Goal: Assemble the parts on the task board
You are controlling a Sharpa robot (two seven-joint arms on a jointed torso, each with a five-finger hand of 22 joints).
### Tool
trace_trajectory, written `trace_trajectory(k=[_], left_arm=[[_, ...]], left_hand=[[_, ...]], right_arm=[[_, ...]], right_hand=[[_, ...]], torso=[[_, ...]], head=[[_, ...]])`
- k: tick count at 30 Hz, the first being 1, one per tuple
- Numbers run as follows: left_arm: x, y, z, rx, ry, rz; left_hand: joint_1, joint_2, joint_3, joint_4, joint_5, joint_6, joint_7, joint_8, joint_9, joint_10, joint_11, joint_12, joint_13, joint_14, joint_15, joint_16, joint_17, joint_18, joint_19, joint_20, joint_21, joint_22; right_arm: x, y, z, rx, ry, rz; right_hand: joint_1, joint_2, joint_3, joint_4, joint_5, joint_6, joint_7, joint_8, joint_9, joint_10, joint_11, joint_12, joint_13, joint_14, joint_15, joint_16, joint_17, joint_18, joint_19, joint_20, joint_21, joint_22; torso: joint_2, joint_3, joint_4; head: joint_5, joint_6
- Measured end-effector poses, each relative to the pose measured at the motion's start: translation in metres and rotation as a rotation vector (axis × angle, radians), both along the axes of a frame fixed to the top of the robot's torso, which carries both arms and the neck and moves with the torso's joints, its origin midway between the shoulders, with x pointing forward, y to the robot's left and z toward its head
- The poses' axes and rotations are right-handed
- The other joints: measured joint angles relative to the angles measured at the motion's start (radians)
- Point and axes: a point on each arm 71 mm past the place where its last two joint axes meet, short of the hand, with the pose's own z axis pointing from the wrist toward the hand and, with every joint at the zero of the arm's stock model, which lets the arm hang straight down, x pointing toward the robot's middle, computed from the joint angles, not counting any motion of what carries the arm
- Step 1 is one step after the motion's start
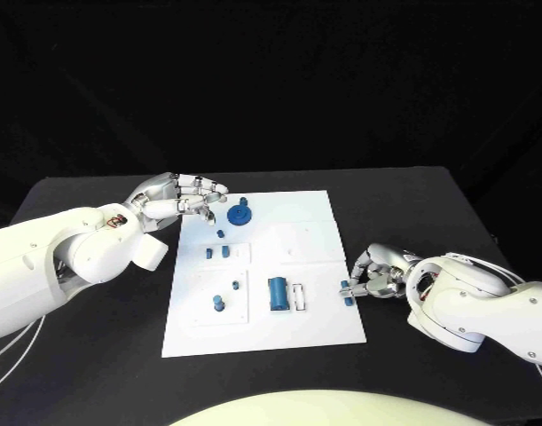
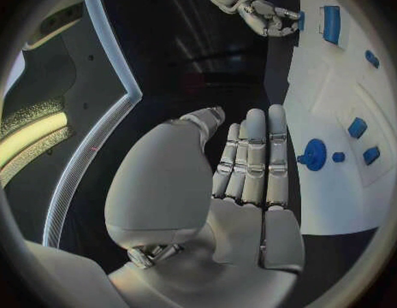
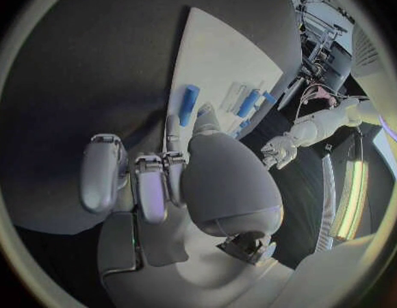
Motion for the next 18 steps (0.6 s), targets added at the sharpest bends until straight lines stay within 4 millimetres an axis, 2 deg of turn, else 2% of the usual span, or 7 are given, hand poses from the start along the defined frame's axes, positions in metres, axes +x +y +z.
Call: trace_trajectory(k=[11, 18], left_arm=[[0.0, 0.001, 0.0, 0.001, 0.0, 0.001], [0.0, 0.001, 0.0, 0.001, 0.0, 0.001]], left_hand=[[0.0, 0.0, 0.0, 0.0, 0.0, 0.0, 0.0, 0.0, 0.0, 0.0, 0.0, 0.0, 0.0, 0.0, 0.0, 0.0, 0.0, 0.0, 0.0, 0.0, 0.0, 0.0], [0.0, 0.0, 0.0, 0.0, 0.0, 0.0, 0.0, 0.0, 0.0, 0.0, 0.0, 0.0, 0.0, 0.0, 0.0, 0.0, 0.0, 0.0, 0.0, 0.0, 0.0, -0.001]], right_arm=[[0.0, 0.006, -0.002, -0.024, -0.004, 0.03], [0.001, 0.011, -0.004, -0.048, -0.023, 0.055]], right_hand=[[0.001, 0.001, -0.006, 0.0, 0.0, 0.001, -0.001, 0.001, 0.006, 0.001, -0.001, 0.007, 0.0, 0.0, 0.0, 0.0, 0.0, 0.0, 0.004, -0.004, 0.008, 0.0], [0.009, -0.002, -0.012, -0.001, 0.0, 0.008, -0.004, 0.016, 0.012, 0.001, -0.001, 0.011, 0.0, 0.0, 0.0, 0.0, 0.0, 0.0, 0.004, -0.004, 0.012, 0.001]], torso=[[0.0, 0.0006, 0.0], [0.0, 0.0007, -0.0007]], head=[[0.001, 0.001], [0.001, 0.0]])
